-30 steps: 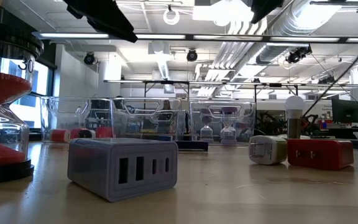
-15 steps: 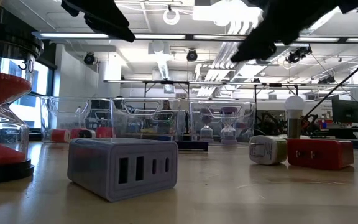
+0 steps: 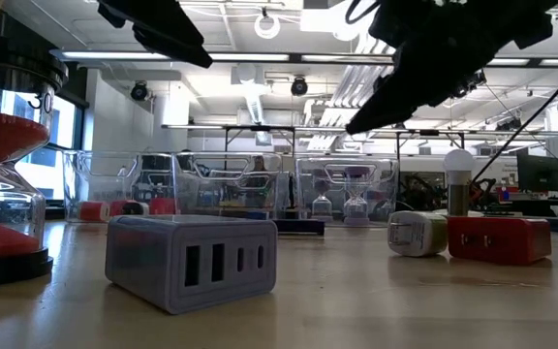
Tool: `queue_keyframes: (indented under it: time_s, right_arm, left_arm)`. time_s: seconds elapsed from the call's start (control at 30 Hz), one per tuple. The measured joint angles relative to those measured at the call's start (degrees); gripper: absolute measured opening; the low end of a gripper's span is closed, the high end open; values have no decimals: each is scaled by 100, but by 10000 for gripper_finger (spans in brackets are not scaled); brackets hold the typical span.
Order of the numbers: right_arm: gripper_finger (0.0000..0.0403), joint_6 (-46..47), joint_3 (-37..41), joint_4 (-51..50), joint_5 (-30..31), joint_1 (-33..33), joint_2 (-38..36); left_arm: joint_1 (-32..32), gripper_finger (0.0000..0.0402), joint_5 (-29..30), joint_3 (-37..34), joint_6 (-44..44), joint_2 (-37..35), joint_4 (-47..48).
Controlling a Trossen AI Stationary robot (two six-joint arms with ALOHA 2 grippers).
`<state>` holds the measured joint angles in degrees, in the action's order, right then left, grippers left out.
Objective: Pick & Place Office items
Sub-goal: Put the right purple digital clock into the middle transparent bin
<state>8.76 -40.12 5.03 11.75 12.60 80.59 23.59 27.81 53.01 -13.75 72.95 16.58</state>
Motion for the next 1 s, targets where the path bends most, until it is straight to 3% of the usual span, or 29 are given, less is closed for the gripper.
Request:
queue_keyframes:
  time_s: [0.47, 0.67, 1.0]
  right_arm:
    - [394, 252, 0, -3, -25, -146, 139]
    - [383, 312, 17, 143, 327, -153, 630]
    - [356, -587, 0, 1984, 332, -498, 1791]
  left_arm:
    - [-183, 264, 4, -9, 9, 2, 2]
    - [-181, 264, 7, -94, -1, 2, -18]
    - [-179, 264, 4, -103, -25, 2, -103]
